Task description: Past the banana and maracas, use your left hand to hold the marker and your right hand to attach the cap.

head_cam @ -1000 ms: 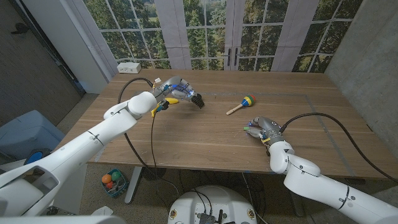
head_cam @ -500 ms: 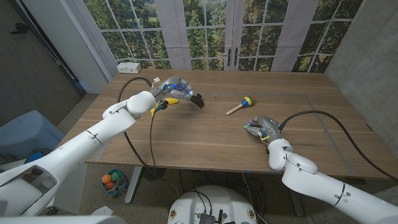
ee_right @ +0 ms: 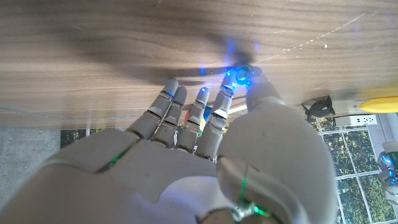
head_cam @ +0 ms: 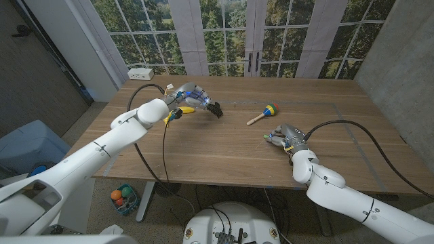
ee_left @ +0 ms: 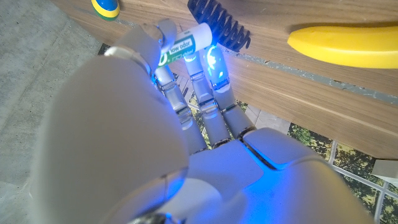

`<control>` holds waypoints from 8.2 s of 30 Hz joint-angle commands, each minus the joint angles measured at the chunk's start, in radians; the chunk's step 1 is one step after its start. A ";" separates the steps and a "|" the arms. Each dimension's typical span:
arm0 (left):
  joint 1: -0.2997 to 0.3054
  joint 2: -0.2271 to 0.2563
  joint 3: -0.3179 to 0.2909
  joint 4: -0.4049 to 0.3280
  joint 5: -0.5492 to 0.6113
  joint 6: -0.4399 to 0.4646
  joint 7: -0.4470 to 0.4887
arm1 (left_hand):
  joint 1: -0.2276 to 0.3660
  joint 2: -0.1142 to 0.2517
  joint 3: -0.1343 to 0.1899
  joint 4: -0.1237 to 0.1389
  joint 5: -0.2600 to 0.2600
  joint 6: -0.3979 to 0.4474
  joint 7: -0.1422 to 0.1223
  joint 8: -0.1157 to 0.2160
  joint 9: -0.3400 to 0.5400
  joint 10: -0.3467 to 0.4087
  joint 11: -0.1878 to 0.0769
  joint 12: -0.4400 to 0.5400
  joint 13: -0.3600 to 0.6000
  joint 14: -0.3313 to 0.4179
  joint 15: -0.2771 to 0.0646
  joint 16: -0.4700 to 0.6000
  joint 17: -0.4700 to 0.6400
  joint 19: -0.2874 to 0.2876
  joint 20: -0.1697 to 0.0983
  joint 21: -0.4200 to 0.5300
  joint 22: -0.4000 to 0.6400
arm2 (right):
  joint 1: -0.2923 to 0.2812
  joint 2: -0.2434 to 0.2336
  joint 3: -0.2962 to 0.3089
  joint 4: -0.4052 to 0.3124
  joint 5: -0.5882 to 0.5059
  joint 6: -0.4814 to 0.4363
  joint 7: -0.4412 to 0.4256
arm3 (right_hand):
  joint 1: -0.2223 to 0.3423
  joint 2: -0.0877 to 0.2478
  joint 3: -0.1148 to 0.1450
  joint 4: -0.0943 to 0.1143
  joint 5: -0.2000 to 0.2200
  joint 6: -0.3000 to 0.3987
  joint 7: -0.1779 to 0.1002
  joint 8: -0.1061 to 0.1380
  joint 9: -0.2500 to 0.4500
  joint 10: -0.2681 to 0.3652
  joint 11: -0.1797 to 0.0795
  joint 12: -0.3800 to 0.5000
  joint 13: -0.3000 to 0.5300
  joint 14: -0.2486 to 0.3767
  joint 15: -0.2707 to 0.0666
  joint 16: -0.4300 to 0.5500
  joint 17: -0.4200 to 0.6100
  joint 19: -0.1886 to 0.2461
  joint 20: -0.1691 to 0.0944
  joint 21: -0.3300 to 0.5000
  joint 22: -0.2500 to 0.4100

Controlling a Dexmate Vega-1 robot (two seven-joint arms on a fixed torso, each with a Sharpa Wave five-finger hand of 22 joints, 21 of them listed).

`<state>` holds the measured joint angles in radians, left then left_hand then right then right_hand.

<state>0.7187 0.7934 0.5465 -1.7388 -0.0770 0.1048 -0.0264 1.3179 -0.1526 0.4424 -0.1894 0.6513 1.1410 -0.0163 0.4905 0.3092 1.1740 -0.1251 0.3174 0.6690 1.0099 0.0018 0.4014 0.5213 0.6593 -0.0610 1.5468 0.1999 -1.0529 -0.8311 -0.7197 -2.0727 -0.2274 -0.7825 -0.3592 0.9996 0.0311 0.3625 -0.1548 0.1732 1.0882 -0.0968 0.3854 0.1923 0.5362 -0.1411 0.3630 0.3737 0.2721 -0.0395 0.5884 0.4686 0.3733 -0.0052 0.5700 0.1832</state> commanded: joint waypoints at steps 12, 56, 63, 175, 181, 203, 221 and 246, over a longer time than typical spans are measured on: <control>-0.002 -0.002 0.003 0.004 -0.001 -0.003 -0.001 | -0.001 0.006 0.037 0.024 0.006 -0.002 0.002 0.007 0.004 0.061 -0.046 -0.001 0.077 0.280 -0.241 -0.003 0.125 -0.005 -0.118 0.008 0.000 | -0.129 0.064 0.095 0.087 -0.054 0.265 -0.306 | 0.084 0.038 0.038 -0.025 0.009 0.018 0.053 -0.005 0.016 0.046 -0.027 0.025 0.012 0.036 -0.180 -0.012 -0.005 0.033 -0.038 0.021 0.005; -0.044 -0.031 0.053 0.011 0.116 -0.060 0.007 | -0.002 0.006 0.039 0.024 0.007 0.000 0.001 0.007 0.004 0.068 -0.045 -0.018 0.085 0.284 -0.242 -0.020 0.137 -0.005 -0.120 0.011 -0.001 | -0.180 -0.003 0.206 0.023 -0.317 0.382 -0.321 | 0.105 0.034 0.034 -0.016 0.011 0.028 0.048 0.011 0.039 0.066 -0.047 0.035 0.033 0.049 -0.180 -0.024 -0.003 0.044 -0.054 0.036 0.005; -0.039 -0.043 0.056 0.026 0.130 -0.097 0.016 | -0.002 0.006 0.038 0.024 0.005 0.002 0.000 0.007 0.002 0.070 -0.045 -0.020 0.087 0.285 -0.242 -0.023 0.139 -0.006 -0.120 0.012 -0.002 | -0.178 -0.033 0.213 -0.014 -0.362 0.374 -0.265 | 0.102 0.032 0.031 -0.014 0.009 0.028 0.044 0.011 0.038 0.068 -0.049 0.036 0.035 0.049 -0.179 -0.025 -0.002 0.042 -0.055 0.037 0.005; -0.170 -0.204 0.150 0.330 0.327 -0.434 0.063 | -0.001 0.004 0.037 0.024 -0.006 0.007 -0.004 0.002 -0.001 0.087 -0.045 -0.056 0.108 0.300 -0.242 -0.061 0.168 -0.010 -0.120 0.010 -0.004 | 0.205 0.058 0.084 -0.048 -0.656 0.572 0.406 | 0.119 0.035 0.014 -0.013 0.006 0.057 0.043 0.008 0.023 0.154 -0.058 0.097 0.114 0.083 -0.185 -0.026 0.038 0.018 -0.062 0.046 0.003; -0.181 -0.211 0.153 0.353 0.321 -0.446 0.058 | -0.001 0.004 0.037 0.023 -0.006 0.006 -0.004 0.002 0.001 0.090 -0.046 -0.057 0.109 0.302 -0.242 -0.062 0.171 -0.010 -0.121 0.009 -0.004 | 0.217 0.065 0.080 -0.038 -0.648 0.573 0.427 | 0.119 0.035 0.014 -0.013 0.007 0.057 0.045 0.007 0.023 0.154 -0.058 0.102 0.120 0.084 -0.185 -0.028 0.039 0.017 -0.062 0.046 0.003; -0.187 -0.178 0.179 0.294 0.388 -0.388 0.016 | 0.000 0.005 0.037 0.023 -0.006 0.009 -0.004 0.001 -0.001 0.092 -0.047 -0.066 0.107 0.306 -0.242 -0.068 0.176 -0.011 -0.121 0.008 -0.005 | 0.212 0.088 0.080 -0.012 -0.639 0.561 0.359 | 0.123 0.032 0.018 -0.015 0.011 0.064 0.059 0.002 0.020 0.163 -0.059 0.127 0.149 0.101 -0.187 -0.036 0.045 0.018 -0.057 0.049 0.002; -0.176 -0.226 0.128 0.363 0.165 -0.445 -0.042 | 0.000 0.004 0.036 0.023 -0.006 0.008 -0.003 -0.001 0.000 0.094 -0.046 -0.070 0.109 0.307 -0.242 -0.074 0.177 -0.010 -0.120 0.008 -0.005 | 0.217 0.090 0.070 0.014 -0.600 0.599 0.330 | 0.108 0.028 0.012 -0.007 0.010 0.061 0.034 -0.005 0.019 0.162 -0.056 0.143 0.171 0.116 -0.181 -0.037 0.053 0.023 -0.052 0.053 0.002; -0.175 -0.244 0.116 0.387 0.044 -0.424 -0.098 | 0.002 0.005 0.035 0.023 -0.006 0.008 -0.001 -0.003 0.002 0.095 -0.045 -0.076 0.112 0.308 -0.242 -0.082 0.181 -0.010 -0.119 0.009 -0.005 | 0.173 0.107 0.121 -0.036 -0.497 0.457 0.339 | -0.162 0.012 -0.069 0.045 0.005 -0.572 0.062 -0.207 0.030 -0.196 0.057 -0.014 0.207 0.046 -0.090 -0.085 0.123 0.004 0.043 0.063 0.004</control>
<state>0.5393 0.5571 0.6706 -1.3615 0.0105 -0.3351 -0.1107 1.3122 -0.1591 0.4478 -0.1947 0.6416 1.1415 -0.0162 0.4856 0.3093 1.2165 -0.1217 0.2371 0.7553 1.0913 0.0194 0.3185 0.5271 0.6505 -0.0590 1.5531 0.1955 -0.8698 -0.7274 -0.6171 -2.0788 -0.7901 -0.2273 -0.0614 0.8582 0.0489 0.3047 -0.1103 0.1816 0.5825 -0.0455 0.1853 0.2165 0.3841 -0.0946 0.3785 0.5872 0.3349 -0.0421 0.5100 0.5843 0.3797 0.0239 0.6344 0.1866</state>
